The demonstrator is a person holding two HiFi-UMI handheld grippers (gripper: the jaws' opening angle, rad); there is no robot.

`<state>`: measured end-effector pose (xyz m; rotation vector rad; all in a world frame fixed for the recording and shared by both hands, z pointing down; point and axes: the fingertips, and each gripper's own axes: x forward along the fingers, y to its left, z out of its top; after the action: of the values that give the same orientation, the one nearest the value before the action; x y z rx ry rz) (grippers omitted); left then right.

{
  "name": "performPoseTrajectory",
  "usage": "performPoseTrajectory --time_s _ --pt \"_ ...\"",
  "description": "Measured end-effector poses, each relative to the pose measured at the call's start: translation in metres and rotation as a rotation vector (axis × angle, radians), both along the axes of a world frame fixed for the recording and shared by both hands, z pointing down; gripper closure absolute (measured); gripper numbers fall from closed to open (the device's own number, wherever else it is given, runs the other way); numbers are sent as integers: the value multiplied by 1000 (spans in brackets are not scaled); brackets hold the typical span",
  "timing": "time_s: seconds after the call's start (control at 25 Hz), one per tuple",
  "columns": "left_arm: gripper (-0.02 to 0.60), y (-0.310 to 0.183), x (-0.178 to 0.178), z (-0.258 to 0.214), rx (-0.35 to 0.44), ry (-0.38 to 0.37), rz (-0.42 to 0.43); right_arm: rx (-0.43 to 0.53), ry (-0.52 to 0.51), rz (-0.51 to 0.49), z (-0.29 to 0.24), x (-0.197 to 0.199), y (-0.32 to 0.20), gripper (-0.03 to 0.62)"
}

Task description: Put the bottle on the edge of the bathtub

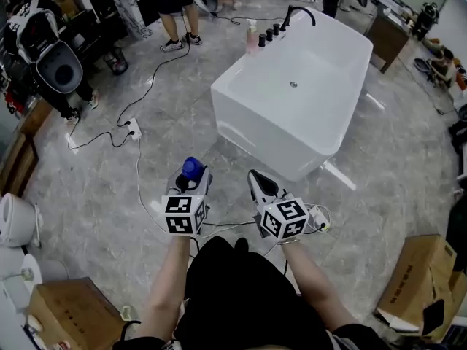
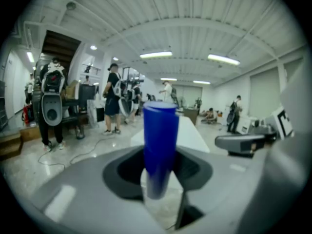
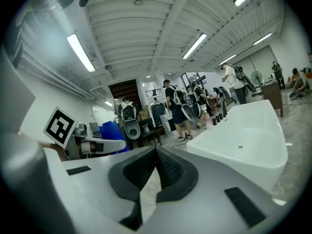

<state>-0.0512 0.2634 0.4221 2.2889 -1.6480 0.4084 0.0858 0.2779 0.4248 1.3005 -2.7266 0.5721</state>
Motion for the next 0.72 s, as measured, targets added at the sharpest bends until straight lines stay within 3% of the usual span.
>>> performPoseTrajectory --time_s 0.4,0.72 --pt "425 -46 -2 1 -2 -10 8 -34 -12 17 4 5 -37 592" --pt "425 -133 -11 21 -23 5 39 -49 -2 43 14 -4 -119 592"
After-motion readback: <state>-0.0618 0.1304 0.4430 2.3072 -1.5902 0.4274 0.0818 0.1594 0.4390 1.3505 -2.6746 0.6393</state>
